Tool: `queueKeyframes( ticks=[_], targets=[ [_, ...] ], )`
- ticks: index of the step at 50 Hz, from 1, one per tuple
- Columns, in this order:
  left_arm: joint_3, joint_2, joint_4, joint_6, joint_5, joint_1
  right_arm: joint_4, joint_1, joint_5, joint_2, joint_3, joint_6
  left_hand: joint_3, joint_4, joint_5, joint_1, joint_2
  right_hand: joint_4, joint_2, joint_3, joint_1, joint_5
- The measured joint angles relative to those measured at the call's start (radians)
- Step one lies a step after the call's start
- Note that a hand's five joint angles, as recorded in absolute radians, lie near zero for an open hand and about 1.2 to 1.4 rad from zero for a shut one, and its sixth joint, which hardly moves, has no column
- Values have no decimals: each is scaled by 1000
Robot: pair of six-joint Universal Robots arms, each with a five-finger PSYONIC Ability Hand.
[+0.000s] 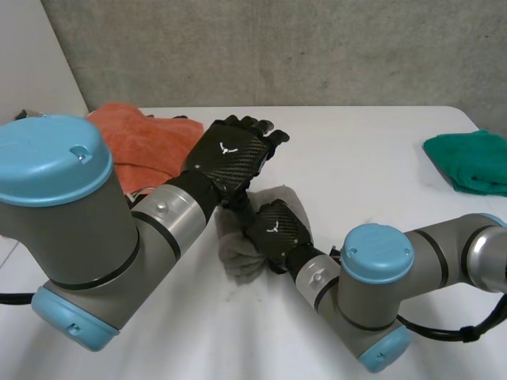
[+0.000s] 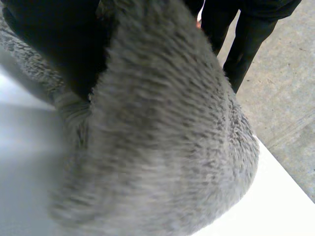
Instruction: Fold the laundry.
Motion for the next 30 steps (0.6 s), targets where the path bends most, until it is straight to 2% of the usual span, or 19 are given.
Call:
queueKeyframes(
  ticks=[9,16,19,20,22,23,27,30],
  targets=[
    [10,9,0,1,4,-1,-3,-50,-1,-2,-75,-12,0,0,0,-1,0,30,5,13,13,7],
    [37,15,7,3,14,-8,-53,-205,-35,-38,-174,-65,0,0,0,-1,0,36,5,13,13,7],
    [43,16,12,4,16,-13,-78,-266,-67,-45,-212,-74,0,0,0,-1,0,41,5,20,13,7],
    [46,16,20,4,18,-21,-103,-318,-108,-48,-246,-71,0,0,0,-1,0,42,5,20,13,9],
    [46,16,20,4,18,-21,-103,-318,-108,-48,-246,-71,0,0,0,-1,0,42,5,20,13,9],
    [48,16,36,5,23,-35,-146,-401,-180,-43,-302,-47,0,0,0,-1,0,42,5,20,13,15],
    [45,16,50,5,47,-49,-197,-491,-238,-10,-377,20,0,0,0,-1,0,42,5,20,13,15],
    [38,16,60,5,93,-62,-255,-607,-277,63,-484,135,0,0,0,-1,0,44,5,20,11,17]
  ],
)
